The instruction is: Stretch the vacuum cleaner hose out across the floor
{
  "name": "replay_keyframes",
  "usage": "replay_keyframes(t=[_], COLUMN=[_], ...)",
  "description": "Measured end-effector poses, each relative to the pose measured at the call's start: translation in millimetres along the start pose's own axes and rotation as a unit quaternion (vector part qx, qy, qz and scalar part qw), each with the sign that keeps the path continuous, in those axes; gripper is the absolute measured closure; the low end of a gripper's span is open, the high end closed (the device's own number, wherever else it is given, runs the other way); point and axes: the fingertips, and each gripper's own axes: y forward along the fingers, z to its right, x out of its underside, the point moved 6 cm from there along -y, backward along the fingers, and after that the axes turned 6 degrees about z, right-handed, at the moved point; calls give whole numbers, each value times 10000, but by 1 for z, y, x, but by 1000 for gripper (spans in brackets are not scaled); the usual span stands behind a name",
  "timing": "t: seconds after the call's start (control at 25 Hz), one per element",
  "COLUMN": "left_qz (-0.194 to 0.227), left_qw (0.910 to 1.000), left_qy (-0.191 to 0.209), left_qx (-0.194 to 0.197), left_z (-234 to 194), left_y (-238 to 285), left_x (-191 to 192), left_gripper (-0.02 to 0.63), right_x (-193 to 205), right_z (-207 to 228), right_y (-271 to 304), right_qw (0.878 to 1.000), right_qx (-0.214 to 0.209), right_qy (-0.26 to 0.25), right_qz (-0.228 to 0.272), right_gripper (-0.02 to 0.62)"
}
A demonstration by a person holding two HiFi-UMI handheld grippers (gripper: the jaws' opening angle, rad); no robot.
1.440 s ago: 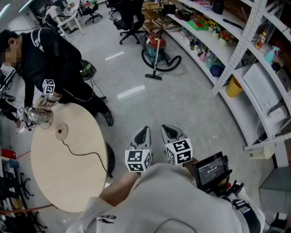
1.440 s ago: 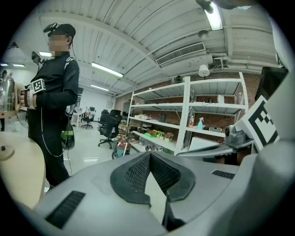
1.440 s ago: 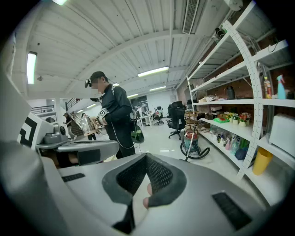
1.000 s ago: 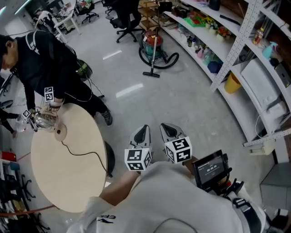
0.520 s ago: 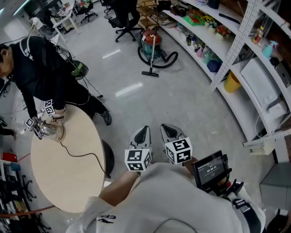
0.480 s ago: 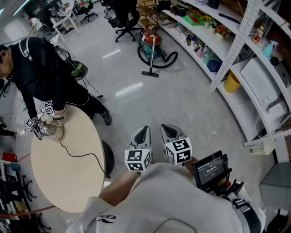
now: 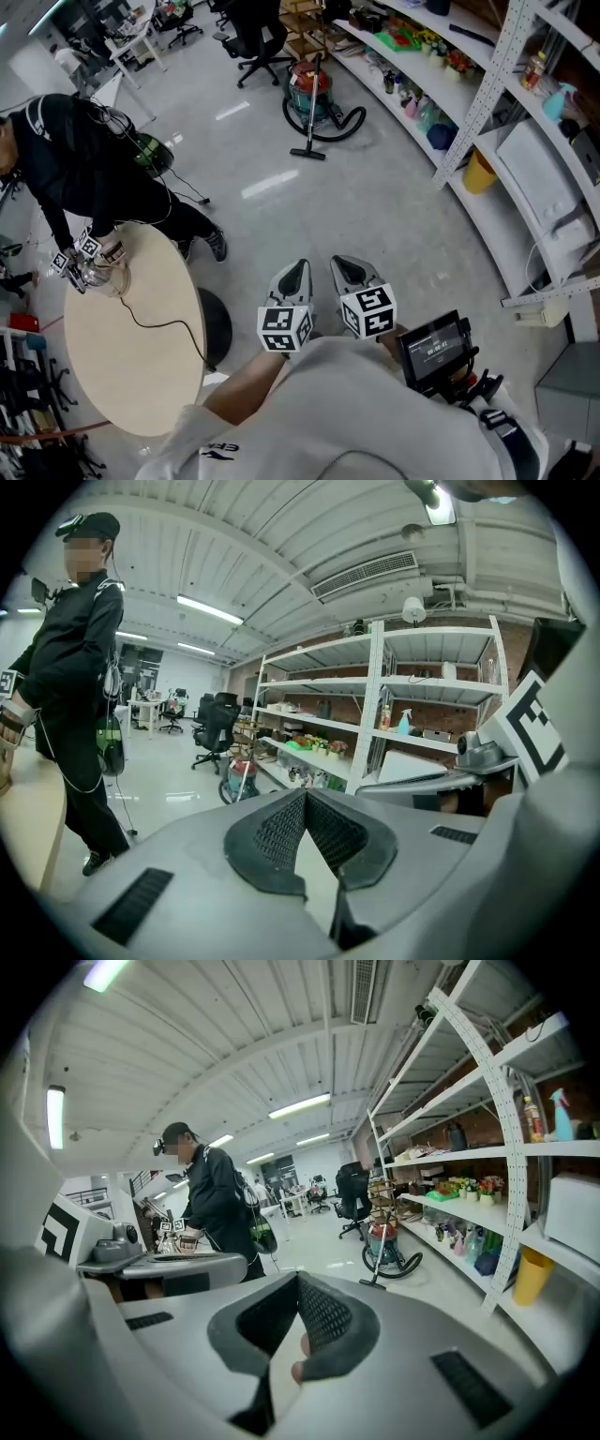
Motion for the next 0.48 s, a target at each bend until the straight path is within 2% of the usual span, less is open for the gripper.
replay_keyframes(t=[0.28, 0.48], left_qz=[-88, -53], left_qw=[9999, 10000], left_qy=[8, 18], left_qx=[-86, 5], left_z=[4, -9], left_y=[21, 50], left_x=[2, -3], left_gripper=[604, 604], right_x=[-5, -12], right_z=[22, 38], right_y=[5, 28], right_qw=[9999, 9997], right_qx=[77, 224], right_qy=[99, 134], right_qz=[36, 29], right_gripper=[601, 601])
